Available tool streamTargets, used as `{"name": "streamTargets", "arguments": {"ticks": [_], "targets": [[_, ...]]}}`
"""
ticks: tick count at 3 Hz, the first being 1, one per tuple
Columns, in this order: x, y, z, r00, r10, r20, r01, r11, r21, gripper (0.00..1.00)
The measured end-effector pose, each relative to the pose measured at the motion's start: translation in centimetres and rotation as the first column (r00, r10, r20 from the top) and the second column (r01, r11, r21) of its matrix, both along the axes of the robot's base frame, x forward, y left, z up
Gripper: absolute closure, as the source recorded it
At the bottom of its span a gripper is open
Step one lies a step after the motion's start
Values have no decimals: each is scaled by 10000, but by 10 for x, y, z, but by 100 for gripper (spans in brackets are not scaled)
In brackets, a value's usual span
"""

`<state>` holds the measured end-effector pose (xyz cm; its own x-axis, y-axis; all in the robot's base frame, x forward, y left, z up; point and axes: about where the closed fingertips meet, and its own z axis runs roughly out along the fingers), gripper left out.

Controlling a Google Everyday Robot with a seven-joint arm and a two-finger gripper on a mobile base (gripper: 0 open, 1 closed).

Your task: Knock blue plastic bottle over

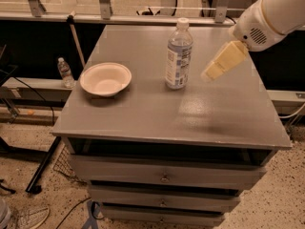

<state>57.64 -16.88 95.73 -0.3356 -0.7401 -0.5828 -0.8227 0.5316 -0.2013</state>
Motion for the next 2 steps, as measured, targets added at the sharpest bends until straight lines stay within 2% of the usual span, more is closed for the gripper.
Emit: {"name": "streamTargets", "arguments": {"ticks": [2], "targets": [[26,42,-2,9992,-121,369,78,9934,1147,0]]}}
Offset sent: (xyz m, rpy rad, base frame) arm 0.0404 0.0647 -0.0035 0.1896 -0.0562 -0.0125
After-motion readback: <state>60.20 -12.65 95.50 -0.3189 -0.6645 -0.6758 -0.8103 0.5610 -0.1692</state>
